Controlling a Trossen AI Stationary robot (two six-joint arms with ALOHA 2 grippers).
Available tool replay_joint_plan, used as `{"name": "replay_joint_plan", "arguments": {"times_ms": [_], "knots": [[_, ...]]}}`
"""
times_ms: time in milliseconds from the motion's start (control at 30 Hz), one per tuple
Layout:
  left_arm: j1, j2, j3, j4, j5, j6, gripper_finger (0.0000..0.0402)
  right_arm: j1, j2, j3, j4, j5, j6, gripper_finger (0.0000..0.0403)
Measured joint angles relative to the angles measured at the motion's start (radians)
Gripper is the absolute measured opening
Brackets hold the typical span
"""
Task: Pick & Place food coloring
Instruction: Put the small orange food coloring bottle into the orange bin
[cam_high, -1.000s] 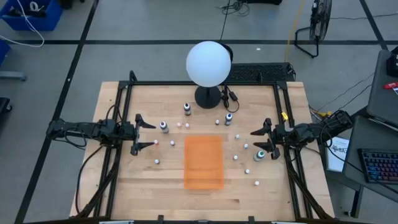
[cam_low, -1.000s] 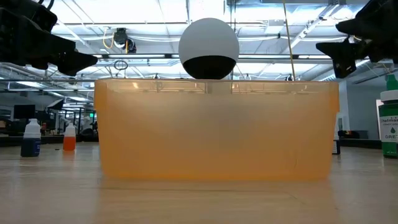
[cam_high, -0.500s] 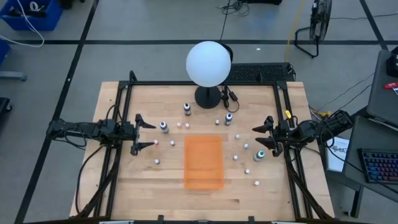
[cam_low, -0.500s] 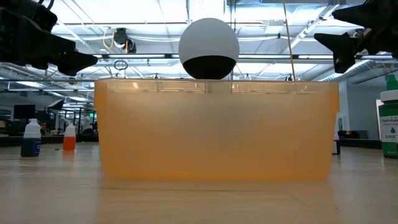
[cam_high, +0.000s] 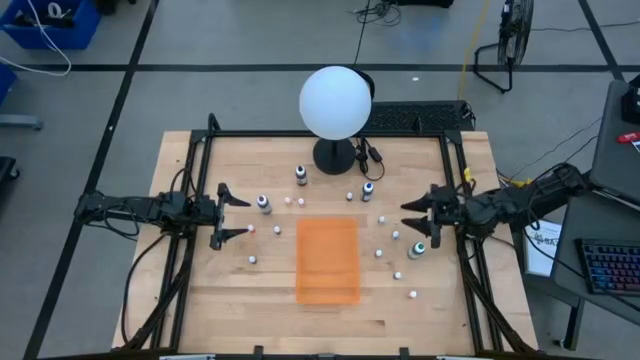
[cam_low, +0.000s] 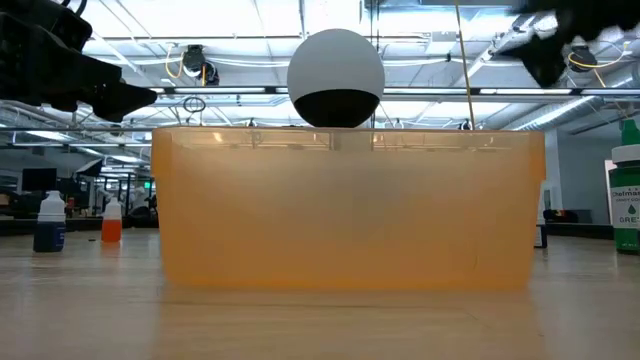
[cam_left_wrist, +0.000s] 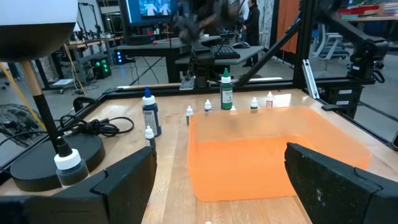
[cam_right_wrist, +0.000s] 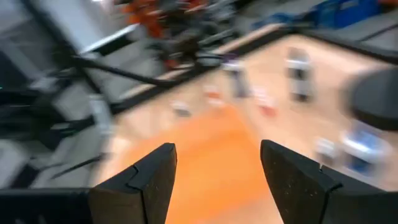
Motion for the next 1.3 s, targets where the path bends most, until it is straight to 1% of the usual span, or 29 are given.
{"name": "replay_joint_plan", "arguments": {"times_ms": [100, 167, 233, 300, 367, 433, 533, 600, 667, 767, 900, 1133, 1300], "knots": [[0.000, 0.000, 0.000, 0.000, 0.000, 0.000, 0.0351, 0.004, 0.185, 0.181, 0.002, -0.176, 0.016, 0.0222], [0.000, 0.000, 0.000, 0.001, 0.000, 0.000, 0.0351, 0.027, 0.305, 0.292, -0.008, -0.286, 0.062, 0.0222], [0.000, 0.000, 0.000, 0.001, 0.000, 0.000, 0.0351, 0.062, 0.423, 0.393, -0.082, -0.366, 0.129, 0.0221], [0.000, 0.000, 0.000, 0.003, 0.000, 0.000, 0.0351, 0.103, 0.530, 0.492, -0.205, -0.408, 0.212, 0.0222], [0.000, 0.000, 0.000, 0.000, 0.000, 0.000, 0.0351, 0.139, 0.618, 0.580, -0.360, -0.428, 0.325, 0.0222], [0.000, 0.000, 0.000, 0.001, 0.000, 0.000, 0.0351, 0.170, 0.698, 0.639, -0.509, -0.444, 0.452, 0.0222], [0.000, 0.000, 0.000, 0.000, 0.000, 0.000, 0.0351, 0.224, 0.779, 0.668, -0.663, -0.446, 0.652, 0.0221], [0.000, 0.000, 0.000, 0.000, 0.000, 0.000, 0.0351, 0.265, 0.814, 0.670, -0.730, -0.446, 0.769, 0.0221], [0.000, 0.000, 0.000, 0.000, 0.000, 0.000, 0.0351, 0.310, 0.850, 0.668, -0.795, -0.447, 0.866, 0.0221], [0.000, 0.000, 0.000, 0.000, 0.000, 0.000, 0.0351, 0.375, 0.889, 0.656, -0.834, -0.447, 0.958, 0.0222], [0.000, 0.000, 0.000, 0.000, 0.000, 0.000, 0.0351, 0.437, 0.933, 0.638, -0.834, -0.414, 1.012, 0.0221], [0.000, 0.000, 0.000, 0.000, 0.000, 0.000, 0.0351, 0.473, 1.032, 0.638, -0.837, -0.270, 0.994, 0.0221], [0.000, 0.000, 0.000, 0.000, 0.000, 0.000, 0.0351, 0.478, 1.091, 0.638, -0.836, -0.257, 0.978, 0.0221]]}}
